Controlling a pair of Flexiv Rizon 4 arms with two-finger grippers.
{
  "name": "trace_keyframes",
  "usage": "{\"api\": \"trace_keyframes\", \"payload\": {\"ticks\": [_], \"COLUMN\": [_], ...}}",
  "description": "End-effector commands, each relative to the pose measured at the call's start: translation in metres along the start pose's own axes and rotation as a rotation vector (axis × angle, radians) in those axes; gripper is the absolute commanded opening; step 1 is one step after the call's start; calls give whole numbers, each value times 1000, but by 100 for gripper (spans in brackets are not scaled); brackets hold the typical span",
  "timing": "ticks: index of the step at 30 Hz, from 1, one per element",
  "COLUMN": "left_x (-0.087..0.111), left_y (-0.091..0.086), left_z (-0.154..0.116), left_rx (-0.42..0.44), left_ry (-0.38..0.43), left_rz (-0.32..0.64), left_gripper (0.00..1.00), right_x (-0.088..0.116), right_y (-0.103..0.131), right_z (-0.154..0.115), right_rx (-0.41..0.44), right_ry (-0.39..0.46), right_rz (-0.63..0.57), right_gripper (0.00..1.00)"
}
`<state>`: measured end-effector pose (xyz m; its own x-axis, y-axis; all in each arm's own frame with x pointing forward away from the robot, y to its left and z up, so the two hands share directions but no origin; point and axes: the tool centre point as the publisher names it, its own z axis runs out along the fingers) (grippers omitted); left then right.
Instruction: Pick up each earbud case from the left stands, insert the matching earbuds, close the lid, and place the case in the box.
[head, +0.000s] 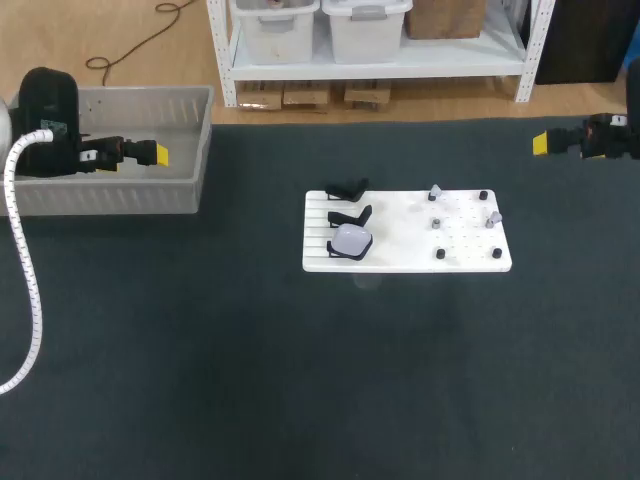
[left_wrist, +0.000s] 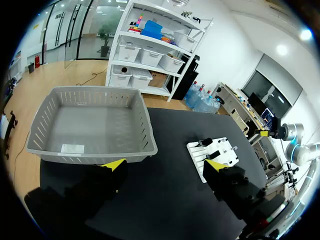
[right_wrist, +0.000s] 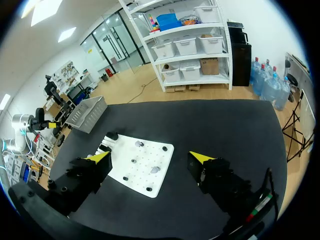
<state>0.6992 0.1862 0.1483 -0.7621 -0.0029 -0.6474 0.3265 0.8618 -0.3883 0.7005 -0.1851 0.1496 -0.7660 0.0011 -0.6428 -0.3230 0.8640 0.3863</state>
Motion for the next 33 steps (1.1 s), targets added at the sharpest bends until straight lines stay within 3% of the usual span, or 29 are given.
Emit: {"api": "trace_keyframes", "payload": {"ticks": [1,26,33], "left_x": [-1,-1,-8], "left_y": [-1,-1,-13], "left_z": [0,0,-1], "left_rx": [-6,-6,101], "left_ry": [5,5,-32], "left_rz": [-1,-1,124], "left_gripper": [100,100,100], "right_x": [0,0,0], "right_y": [0,0,0], "right_z": [0,0,0], "right_rx": [0,0,0], "right_ry": [1,1,1], "right_rz": [-1,-1,-1], "right_gripper": [100,100,100]}}
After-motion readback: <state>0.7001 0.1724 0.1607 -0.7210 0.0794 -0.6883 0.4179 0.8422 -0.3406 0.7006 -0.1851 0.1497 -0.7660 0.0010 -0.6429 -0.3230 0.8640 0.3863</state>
